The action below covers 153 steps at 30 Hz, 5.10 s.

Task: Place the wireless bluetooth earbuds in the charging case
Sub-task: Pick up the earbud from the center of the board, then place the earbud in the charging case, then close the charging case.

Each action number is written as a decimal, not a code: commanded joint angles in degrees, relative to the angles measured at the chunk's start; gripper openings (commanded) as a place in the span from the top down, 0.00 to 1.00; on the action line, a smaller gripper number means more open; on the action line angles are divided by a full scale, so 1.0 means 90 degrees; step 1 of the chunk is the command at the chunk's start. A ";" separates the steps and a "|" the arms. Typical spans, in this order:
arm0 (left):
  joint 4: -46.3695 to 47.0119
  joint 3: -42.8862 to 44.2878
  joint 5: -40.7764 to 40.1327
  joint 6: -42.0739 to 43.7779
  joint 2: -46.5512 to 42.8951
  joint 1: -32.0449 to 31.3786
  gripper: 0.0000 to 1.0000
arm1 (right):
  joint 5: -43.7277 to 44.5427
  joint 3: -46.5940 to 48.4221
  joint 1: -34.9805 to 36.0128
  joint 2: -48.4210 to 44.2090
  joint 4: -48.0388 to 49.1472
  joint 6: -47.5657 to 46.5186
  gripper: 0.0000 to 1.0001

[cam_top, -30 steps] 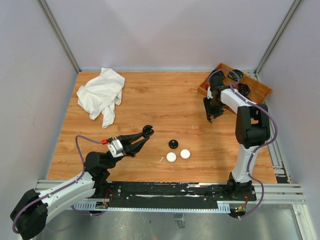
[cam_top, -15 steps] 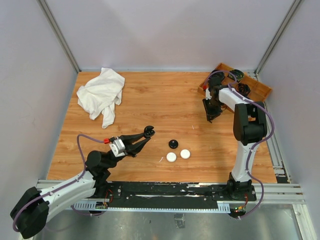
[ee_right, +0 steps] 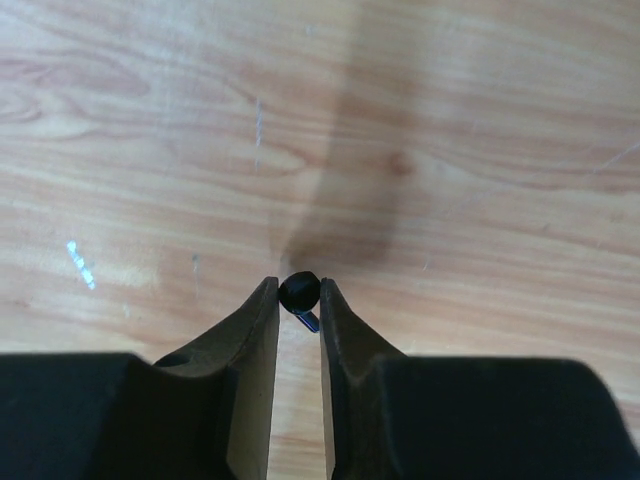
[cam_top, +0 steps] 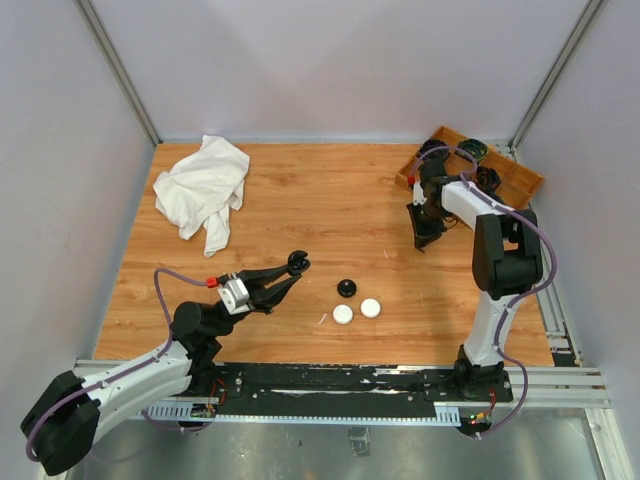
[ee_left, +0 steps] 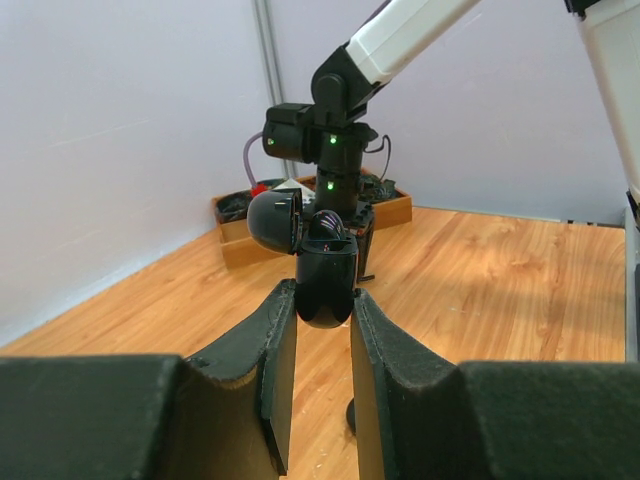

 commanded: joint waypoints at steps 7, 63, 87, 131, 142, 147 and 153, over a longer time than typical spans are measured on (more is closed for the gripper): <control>0.0653 -0.0099 -0.0043 0.0008 0.0041 0.0042 1.00 | -0.0566 -0.0752 0.0671 -0.1638 0.0573 0.0389 0.81; 0.2087 0.0580 0.0052 -0.0273 0.1425 0.0042 1.00 | -0.3037 -0.3301 0.4431 -0.5759 0.7035 0.1639 0.80; 0.2651 0.0670 0.0358 -0.0689 0.1766 0.0042 1.00 | -0.2766 -0.3260 0.4699 -0.5370 0.7087 0.1637 0.80; 0.2253 0.0617 0.0653 -0.0927 0.1887 0.0042 1.00 | -0.2488 -0.2417 0.4605 -0.6032 0.3997 -0.0755 0.20; 0.1681 0.0824 0.1891 -0.0961 0.1660 0.0042 1.00 | -0.3153 -0.2385 0.4572 -0.5926 0.3431 -0.1633 0.01; 0.1663 0.0942 0.2015 -0.1055 0.1728 0.0042 1.00 | -0.3681 -0.2310 0.4573 -0.5719 0.3351 -0.1724 0.01; 0.1588 0.1021 0.1733 -0.1333 0.1875 0.0042 1.00 | -0.3939 -0.2234 0.4572 -0.5680 0.3239 -0.1825 0.03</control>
